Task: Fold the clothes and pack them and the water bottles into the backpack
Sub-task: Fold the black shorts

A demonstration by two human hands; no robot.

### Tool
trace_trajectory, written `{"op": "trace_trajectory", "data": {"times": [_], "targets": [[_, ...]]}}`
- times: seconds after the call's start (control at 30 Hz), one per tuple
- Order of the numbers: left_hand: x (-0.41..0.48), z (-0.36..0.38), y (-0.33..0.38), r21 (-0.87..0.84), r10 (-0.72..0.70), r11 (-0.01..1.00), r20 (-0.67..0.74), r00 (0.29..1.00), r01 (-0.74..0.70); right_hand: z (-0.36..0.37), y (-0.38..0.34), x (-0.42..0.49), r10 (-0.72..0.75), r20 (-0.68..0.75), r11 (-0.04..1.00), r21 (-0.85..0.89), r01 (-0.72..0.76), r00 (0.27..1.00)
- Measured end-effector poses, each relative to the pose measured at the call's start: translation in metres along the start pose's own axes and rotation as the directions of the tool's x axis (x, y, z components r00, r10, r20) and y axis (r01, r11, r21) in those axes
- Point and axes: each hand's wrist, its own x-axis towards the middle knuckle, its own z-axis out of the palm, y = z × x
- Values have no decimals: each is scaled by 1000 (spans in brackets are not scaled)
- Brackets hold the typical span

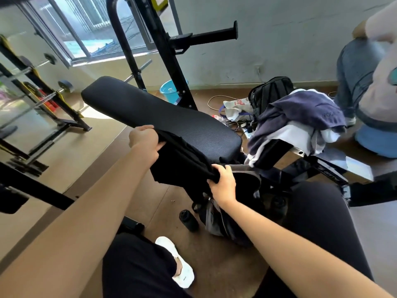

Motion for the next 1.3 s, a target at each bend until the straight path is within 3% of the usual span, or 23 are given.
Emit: {"op": "trace_trajectory", "data": {"times": [0.1,0.23,0.33,0.43,0.53,0.57,0.6,0.73,0.83,0.97,1.07,1.17,1.23,1.3], "targets": [[23,-23,-16,96,48,994,4,999,-48,-37,6,16,-78,48,991,-109,83,996],[42,-52,-48,434,179,879,83,980,-197,-88,3,47,-224,192,892,-355,280,956],[45,-67,-60,661,221,687,206,953,-302,-119,-12,70,-292,252,799,-466,380,922],[44,-72,-65,730,288,543,303,908,-416,-131,-24,81,-342,239,739,-530,417,909],[36,-71,-78,826,156,268,471,868,-496,-128,-23,79,-147,451,601,-666,441,881],[36,-71,-82,835,122,238,481,868,-496,-129,-19,80,-101,461,600,-678,424,882],[38,-72,-86,835,107,262,474,874,-484,-131,-15,80,-103,448,621,-669,409,888],[45,-78,-90,729,56,513,498,866,-452,-135,-7,83,-197,470,667,-579,469,860],[39,-86,-92,658,-53,687,469,881,-309,-143,-15,78,-161,553,792,-422,441,818],[31,-94,-99,533,-152,842,392,907,-89,-149,-39,63,-260,620,816,-269,512,740],[36,-94,-106,450,-165,892,227,960,47,-146,-68,40,-313,740,720,-224,657,596],[36,-90,-106,363,-197,920,103,975,147,-137,-89,14,-180,891,466,-296,834,416],[34,-84,-104,322,-202,932,89,975,164,-130,-96,-3,-31,928,305,-345,888,372],[31,-79,-103,316,-194,937,109,975,151,-123,-99,-12,74,926,238,-376,896,369]]}}
